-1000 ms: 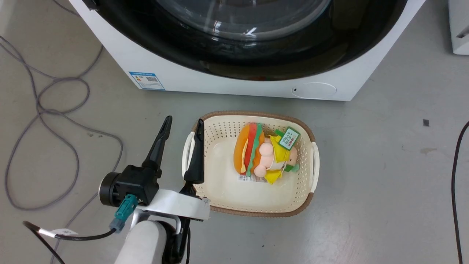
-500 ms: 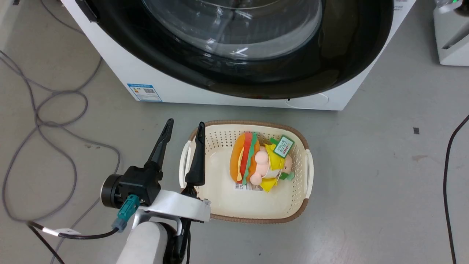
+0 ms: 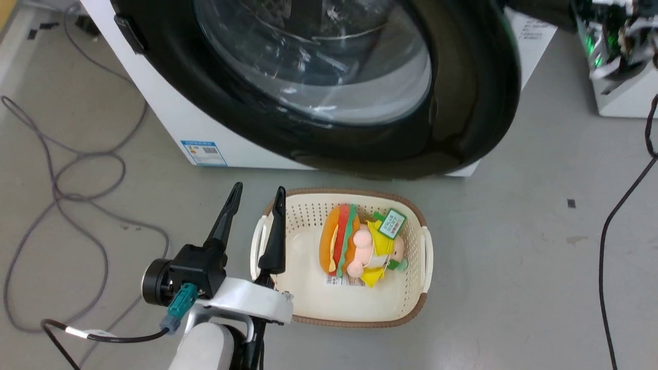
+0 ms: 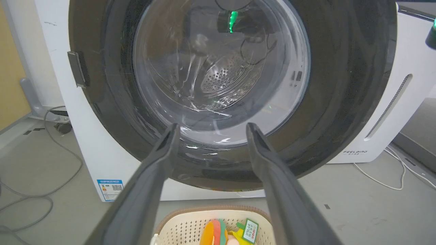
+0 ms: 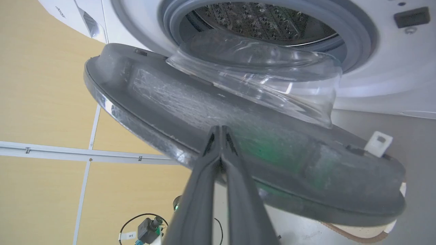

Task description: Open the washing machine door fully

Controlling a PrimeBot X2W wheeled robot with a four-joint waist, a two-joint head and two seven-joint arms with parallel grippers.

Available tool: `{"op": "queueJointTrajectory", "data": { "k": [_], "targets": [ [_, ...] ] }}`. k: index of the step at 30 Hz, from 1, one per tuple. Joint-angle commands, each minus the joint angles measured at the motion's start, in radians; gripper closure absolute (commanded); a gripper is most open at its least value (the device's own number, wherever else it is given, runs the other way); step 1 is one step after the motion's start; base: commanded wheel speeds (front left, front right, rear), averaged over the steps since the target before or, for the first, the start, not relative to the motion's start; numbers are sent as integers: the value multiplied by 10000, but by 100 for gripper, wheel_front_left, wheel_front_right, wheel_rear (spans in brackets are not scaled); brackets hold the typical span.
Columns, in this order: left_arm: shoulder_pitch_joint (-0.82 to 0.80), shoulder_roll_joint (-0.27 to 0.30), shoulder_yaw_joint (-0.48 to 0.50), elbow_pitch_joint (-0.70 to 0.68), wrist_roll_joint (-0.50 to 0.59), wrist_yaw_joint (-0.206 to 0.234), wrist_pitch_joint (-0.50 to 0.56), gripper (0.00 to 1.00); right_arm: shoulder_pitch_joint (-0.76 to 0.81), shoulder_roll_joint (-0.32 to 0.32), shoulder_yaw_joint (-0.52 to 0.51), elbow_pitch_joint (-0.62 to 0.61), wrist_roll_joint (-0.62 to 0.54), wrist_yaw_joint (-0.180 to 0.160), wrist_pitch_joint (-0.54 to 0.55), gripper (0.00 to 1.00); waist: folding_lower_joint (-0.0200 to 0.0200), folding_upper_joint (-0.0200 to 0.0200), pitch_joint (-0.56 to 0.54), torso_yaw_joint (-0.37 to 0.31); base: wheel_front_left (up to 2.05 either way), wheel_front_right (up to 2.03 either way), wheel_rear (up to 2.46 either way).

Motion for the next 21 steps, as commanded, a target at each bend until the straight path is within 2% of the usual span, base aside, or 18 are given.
{"op": "queueJointTrajectory", "data": {
  "k": [1,10,21],
  "targets": [
    [135,14,47,36,57,-23,-53,0,287,-15,-7,-185,117,12,128,100,0,0,-126,-21,0,0,0],
    [553,14,196,213,192,-62,-53,0,1711,-393,329,-2028,858,12,545,100,0,0,-729,-128,0,0,0],
    [941,14,277,381,278,-131,-53,0,2792,-1125,1289,-4836,1897,12,45,100,0,0,-1288,-107,0,0,0]
  ]
}}
